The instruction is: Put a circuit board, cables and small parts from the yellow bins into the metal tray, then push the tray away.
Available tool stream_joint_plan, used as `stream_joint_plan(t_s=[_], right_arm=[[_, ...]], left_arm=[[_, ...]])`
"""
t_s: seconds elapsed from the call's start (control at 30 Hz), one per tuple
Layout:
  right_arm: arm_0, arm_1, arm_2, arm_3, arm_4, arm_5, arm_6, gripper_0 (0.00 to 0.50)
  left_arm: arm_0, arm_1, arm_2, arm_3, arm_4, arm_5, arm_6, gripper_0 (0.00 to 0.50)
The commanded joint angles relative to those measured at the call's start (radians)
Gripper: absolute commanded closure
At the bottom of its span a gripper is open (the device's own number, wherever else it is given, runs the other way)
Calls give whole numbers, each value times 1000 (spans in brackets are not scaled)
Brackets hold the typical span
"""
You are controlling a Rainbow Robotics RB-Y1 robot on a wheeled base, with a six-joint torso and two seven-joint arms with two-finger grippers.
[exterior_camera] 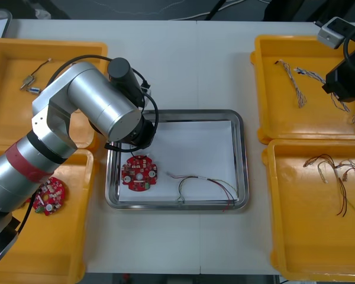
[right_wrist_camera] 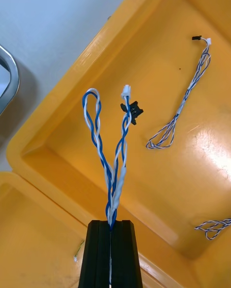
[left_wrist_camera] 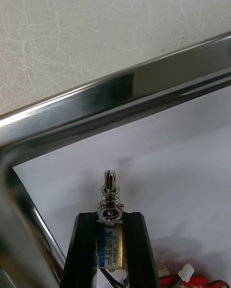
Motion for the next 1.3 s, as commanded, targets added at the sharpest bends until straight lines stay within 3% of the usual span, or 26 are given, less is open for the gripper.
stream_joint_plan(t_s=[0.03, 0.07, 0.13, 0.2, 0.57, 0.93, 1.1, 1.3], right_arm=[[47, 2, -27, -87, -10, 4, -22, 500], [53, 8, -27, -96, -12, 4, -28, 500], [59, 14, -27, -105, -12, 4, -38, 500], [62, 23, -27, -111, -12, 4, -63, 500], [68, 74, -27, -117, 11, 4, -138, 500], [68, 82, -24, -127, 7, 4, -140, 500], [62, 88, -5, -131, 16, 4, -141, 500], [34, 88, 79, -156, 42, 4, -163, 500]], left_arm=[[-12, -22, -18, -6, -10, -14, 130, 258], [-12, -21, -18, -6, -10, -14, 130, 179], [-12, -21, -19, -6, -10, -14, 132, 106], [-12, -21, -18, -6, -10, -14, 133, 4], [-14, -21, 1, -32, -2, 4, 138, 0], [-90, -5, 116, -112, 122, 183, 153, 0], [-144, 31, 186, -119, 214, 263, 150, 0], [-165, 100, 266, -150, 261, 321, 146, 0]])
